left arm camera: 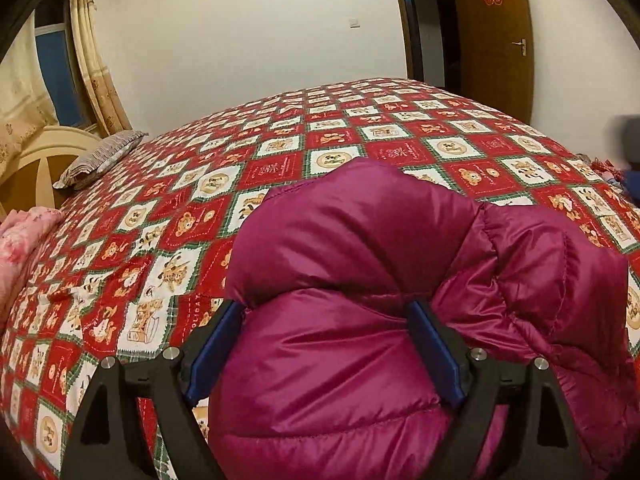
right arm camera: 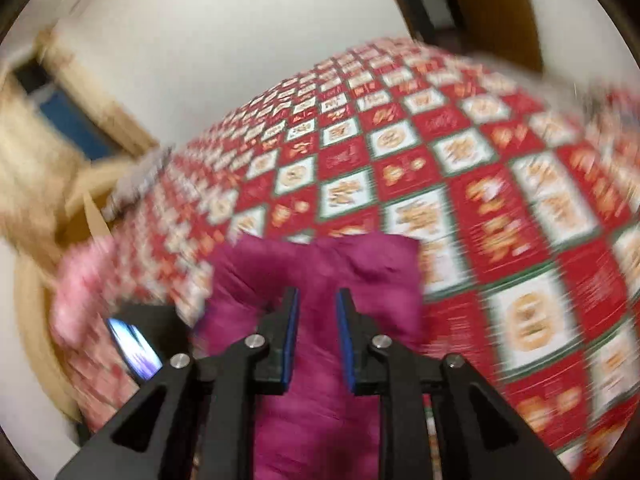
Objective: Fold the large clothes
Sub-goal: 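Fold the jacket bundle over with the right tool and press it down with the left tool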
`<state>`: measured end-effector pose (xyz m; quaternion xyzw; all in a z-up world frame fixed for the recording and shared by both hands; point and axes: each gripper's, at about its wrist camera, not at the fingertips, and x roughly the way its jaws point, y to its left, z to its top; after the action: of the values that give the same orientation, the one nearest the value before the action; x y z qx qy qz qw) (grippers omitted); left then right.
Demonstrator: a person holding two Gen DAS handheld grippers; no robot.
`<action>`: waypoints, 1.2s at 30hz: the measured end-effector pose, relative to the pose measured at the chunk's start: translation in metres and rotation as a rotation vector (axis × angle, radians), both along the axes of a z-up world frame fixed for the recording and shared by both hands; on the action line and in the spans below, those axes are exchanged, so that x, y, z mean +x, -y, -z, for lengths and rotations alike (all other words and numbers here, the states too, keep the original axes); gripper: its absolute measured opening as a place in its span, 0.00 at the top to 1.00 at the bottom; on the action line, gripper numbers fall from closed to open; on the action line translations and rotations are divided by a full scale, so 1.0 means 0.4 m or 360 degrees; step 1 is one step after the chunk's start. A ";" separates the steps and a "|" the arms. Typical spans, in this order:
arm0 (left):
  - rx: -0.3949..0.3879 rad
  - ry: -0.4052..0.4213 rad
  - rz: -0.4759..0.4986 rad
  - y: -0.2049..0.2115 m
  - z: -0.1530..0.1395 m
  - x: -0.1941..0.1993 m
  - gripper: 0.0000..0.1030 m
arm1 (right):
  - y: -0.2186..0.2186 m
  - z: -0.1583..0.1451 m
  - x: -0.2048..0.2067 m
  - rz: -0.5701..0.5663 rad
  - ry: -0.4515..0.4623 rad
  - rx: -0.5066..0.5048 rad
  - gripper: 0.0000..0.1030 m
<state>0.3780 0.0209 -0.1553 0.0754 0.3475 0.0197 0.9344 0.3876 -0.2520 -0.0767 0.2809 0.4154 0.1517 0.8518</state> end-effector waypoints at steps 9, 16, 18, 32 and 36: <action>-0.0109 -0.0041 -0.0008 -0.027 0.005 0.004 0.13 | -0.042 0.201 0.047 0.0356 -0.0202 -0.0102 0.83; -0.0145 -0.0086 0.0025 -0.038 -0.021 0.012 0.13 | -0.096 0.238 0.052 0.0306 -0.0038 -0.0521 0.87; -0.0092 -0.0051 0.0029 -0.038 -0.042 0.021 0.13 | -0.108 0.247 0.049 0.0287 -0.0001 -0.0636 0.86; -0.0060 -0.0165 -0.0119 -0.049 0.030 0.141 0.04 | -0.154 0.279 0.108 0.0107 0.0035 -0.0876 0.84; -0.0107 -0.0210 -0.0146 -0.059 0.054 0.161 0.03 | -0.151 0.285 0.122 0.0109 0.0039 -0.0850 0.84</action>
<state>0.4423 0.0446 -0.1771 0.0291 0.4119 0.0457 0.9096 0.4365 -0.1915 -0.1908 0.0583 0.4206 0.0113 0.9053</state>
